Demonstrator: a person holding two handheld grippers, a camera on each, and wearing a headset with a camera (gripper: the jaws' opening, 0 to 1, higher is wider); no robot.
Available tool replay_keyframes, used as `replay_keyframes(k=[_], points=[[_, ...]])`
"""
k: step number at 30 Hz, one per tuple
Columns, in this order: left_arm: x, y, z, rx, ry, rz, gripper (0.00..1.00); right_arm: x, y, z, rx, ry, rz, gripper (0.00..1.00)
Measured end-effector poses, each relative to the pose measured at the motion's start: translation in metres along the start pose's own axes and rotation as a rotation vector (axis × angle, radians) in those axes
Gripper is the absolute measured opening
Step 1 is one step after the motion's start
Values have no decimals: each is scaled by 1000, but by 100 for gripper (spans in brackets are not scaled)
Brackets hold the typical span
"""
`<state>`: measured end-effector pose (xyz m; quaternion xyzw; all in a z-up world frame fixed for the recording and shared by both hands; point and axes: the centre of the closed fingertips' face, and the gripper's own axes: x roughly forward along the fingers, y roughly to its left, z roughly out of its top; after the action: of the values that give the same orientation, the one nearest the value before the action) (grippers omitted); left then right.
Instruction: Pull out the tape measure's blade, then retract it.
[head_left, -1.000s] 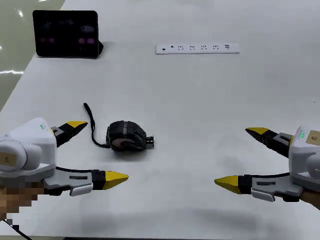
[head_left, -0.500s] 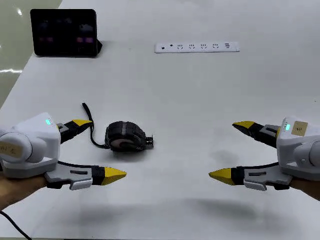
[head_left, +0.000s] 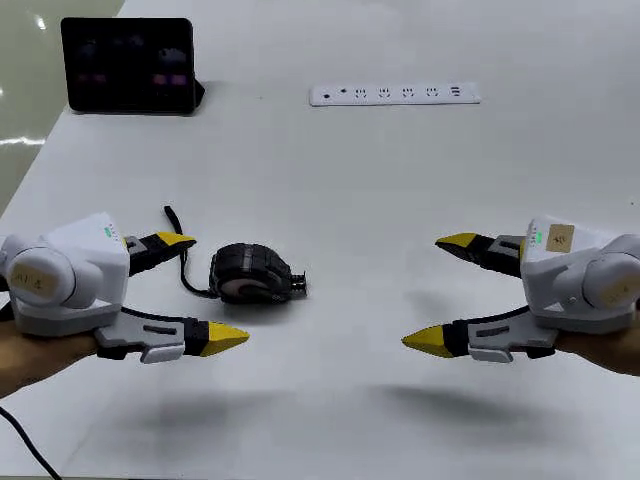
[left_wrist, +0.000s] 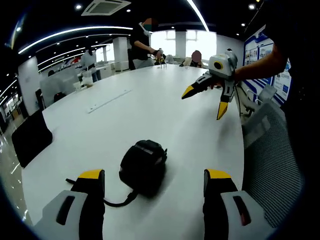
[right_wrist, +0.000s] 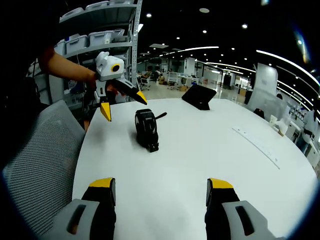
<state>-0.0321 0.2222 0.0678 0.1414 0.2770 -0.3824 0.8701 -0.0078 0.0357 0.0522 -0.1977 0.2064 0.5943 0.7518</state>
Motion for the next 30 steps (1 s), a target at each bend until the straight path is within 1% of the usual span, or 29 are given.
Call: replay_keyframes(k=[7,12,16,23,30], points=[[5,5,1,34,14,-21,72,13,2,8,-42,6,32,69],[9,8,0,58,40,-44,67,21,-1,13,-68,12,50,66],[13,8,-5,83,63,-62,64,29,-2,16,-90,14,64,64],[19,7,-11,116,106,-93,60,45,-5,20,-130,25,95,58],[24,11,-16,145,140,-116,56,59,-4,25,-182,42,134,55]])
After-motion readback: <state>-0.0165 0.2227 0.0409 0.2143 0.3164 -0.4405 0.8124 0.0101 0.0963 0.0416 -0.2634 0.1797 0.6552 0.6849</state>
